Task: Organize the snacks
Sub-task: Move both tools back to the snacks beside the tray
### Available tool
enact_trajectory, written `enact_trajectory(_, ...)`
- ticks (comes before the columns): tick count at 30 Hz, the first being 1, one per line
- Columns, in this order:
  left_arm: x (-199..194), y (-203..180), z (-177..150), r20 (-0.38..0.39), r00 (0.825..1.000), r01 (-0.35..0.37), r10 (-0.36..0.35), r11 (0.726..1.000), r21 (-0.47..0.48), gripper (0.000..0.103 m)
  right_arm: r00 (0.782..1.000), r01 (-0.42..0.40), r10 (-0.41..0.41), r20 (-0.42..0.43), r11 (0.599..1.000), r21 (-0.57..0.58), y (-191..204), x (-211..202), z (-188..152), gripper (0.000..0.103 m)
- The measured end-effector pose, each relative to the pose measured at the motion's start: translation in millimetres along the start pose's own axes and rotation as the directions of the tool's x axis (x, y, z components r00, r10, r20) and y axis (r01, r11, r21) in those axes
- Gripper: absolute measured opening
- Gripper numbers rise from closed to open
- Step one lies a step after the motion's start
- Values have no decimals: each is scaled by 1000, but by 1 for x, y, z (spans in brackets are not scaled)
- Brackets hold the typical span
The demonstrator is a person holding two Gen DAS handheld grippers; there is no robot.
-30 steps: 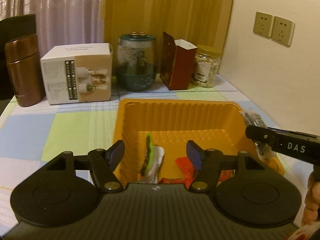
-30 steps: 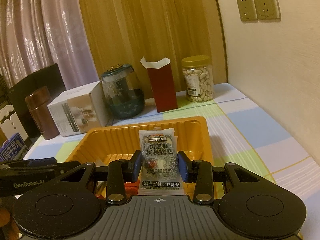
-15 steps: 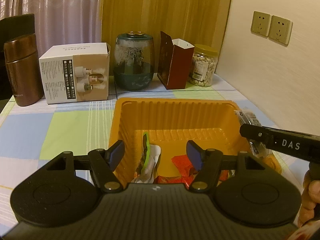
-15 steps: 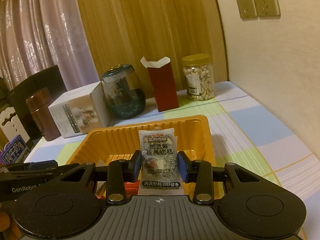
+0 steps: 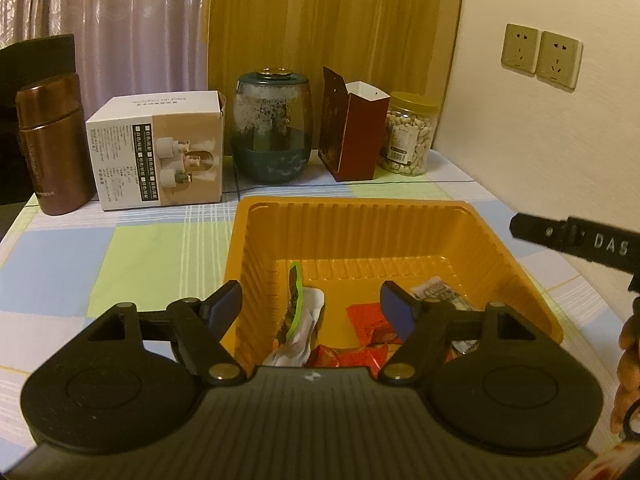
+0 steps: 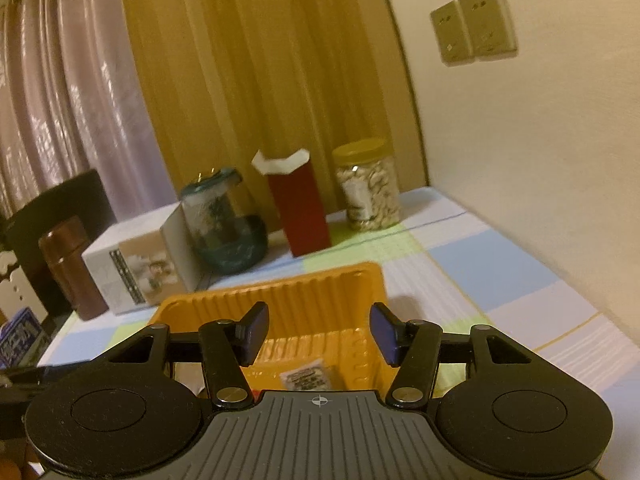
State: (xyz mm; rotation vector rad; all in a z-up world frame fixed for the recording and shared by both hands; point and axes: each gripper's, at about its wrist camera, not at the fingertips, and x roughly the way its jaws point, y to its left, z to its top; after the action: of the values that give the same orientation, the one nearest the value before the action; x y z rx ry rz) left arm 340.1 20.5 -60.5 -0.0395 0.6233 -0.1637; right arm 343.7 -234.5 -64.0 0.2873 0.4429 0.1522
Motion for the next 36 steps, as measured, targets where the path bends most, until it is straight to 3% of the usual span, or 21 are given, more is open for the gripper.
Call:
enact_trajectory(7,-22,-7,-10,15,1000,10,-10,1000,-5,74,999,18,-17,29,1000,-8,-1,-28,-4,57)
enact_trajectory(23,-99,-17,-61,8,1000,-5,6,1000,-31,74,1000,25,-25,-7,999,21,-17,-123,-34,58)
enact_trajectory(36,-143,-32,-114,-28,1000,-4,4,1000,3,74,993,29,-29,-118,1000,-1,-21,-176,-88,59)
